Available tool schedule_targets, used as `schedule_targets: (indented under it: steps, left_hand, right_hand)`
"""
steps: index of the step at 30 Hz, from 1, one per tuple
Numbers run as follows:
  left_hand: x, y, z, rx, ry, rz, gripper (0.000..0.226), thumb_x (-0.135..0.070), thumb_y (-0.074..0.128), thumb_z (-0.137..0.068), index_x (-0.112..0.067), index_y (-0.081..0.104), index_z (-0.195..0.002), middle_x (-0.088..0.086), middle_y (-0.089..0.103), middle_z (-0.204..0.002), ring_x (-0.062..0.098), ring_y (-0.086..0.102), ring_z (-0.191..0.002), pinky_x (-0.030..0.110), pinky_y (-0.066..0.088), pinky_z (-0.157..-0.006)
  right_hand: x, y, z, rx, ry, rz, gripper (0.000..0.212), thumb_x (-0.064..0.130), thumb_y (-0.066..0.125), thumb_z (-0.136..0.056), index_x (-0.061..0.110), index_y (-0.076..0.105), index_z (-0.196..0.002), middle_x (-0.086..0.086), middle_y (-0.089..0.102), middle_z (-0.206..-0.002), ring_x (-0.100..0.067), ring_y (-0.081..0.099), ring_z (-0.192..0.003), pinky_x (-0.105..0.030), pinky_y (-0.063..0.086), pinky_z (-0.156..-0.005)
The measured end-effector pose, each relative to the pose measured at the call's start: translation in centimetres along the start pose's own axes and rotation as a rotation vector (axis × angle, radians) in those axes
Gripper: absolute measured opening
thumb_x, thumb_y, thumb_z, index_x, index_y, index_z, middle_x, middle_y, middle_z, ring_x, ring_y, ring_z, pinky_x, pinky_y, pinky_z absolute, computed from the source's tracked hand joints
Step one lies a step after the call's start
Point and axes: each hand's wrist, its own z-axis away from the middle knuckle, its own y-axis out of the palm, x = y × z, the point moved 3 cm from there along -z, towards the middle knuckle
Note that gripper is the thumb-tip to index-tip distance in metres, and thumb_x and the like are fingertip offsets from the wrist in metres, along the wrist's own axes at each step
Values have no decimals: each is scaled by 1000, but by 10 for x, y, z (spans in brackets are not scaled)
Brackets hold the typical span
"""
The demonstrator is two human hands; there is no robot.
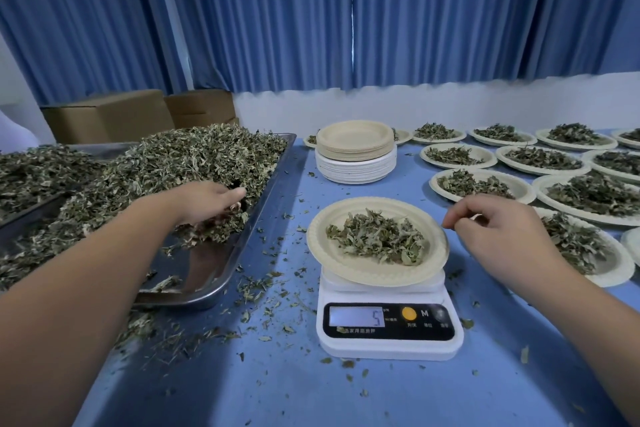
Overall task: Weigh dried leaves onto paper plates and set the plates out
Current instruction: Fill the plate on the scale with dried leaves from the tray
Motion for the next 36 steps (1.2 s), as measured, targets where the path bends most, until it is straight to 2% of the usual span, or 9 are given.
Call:
schedule_targets:
  steps: [3,8,13,17,22,25,28,32,36]
  left_hand:
    - [-8,-6,-2,-123,14,-27,80,-67,17,-91,-13,40,-146,13,48,-144,32,47,-129,45,30,-111]
    - [-3,11,7,138,-49,91,90,-78,8,-81,-26,39,-148,5,28,-157,29,28,-144,49,14,-117]
    - [-13,0,17,-141,36,287,71,-68,19,-91,-20,68,-108,1,71,-103,23,62,-104,35,44,-86]
    - [-20,6,25,19,38,105,84,-72,8,-87,-23,35,-149,6,32,-156,28,31,-142,46,22,-116]
    - [-26,9,46,204,5,84,90,-77,9,-80,-24,37,-148,4,25,-159,26,26,-144,45,19,-116]
    - [-27,1,62,89,92,49,77,-72,17,-85,-25,62,-125,-4,60,-133,14,58,-117,36,40,-102]
    - [-19,1,79,-33,135,224,56,-66,34,-85,-26,72,-88,-18,71,-72,-3,62,-60,23,44,-60]
    - [-11,7,97,-173,124,190,49,-63,35,-90,-33,67,-112,-16,68,-106,10,62,-92,28,45,-81]
    - [-8,20,110,23,16,72,84,-72,11,-80,-30,42,-145,-2,40,-151,19,38,-137,35,26,-113]
  right_hand:
    - [-1,0,-2,-3,4,13,32,-3,51,-82,19,67,-65,22,55,-51,-11,33,-34,-17,26,-34]
    - [-2,1,0,-10,-5,4,33,-3,51,-81,21,66,-64,15,56,-50,-10,32,-32,-16,25,-33]
    - [-5,-1,-2,-24,16,5,33,0,51,-81,25,66,-65,7,50,-42,-12,29,-34,-20,25,-33]
    - [-3,-2,0,-49,16,-10,33,-1,52,-81,23,67,-65,-1,50,-46,-10,29,-31,-16,24,-31]
    - [0,-4,1,-51,13,-4,33,-1,53,-81,24,67,-65,4,51,-45,-9,31,-29,-14,24,-30]
    - [0,-5,0,-48,4,16,33,-1,52,-82,23,67,-65,11,50,-41,-9,34,-29,-13,23,-30]
    - [-1,-5,-1,-44,-7,31,32,-1,52,-83,23,66,-66,13,49,-40,-9,35,-29,-12,22,-30]
    - [-4,-6,-1,-62,-13,37,32,0,53,-83,23,67,-65,11,49,-41,-8,35,-30,-12,24,-30]
    - [-2,-7,-1,-74,-36,56,33,0,53,-83,24,67,-65,-4,53,-48,-9,34,-29,-13,24,-29]
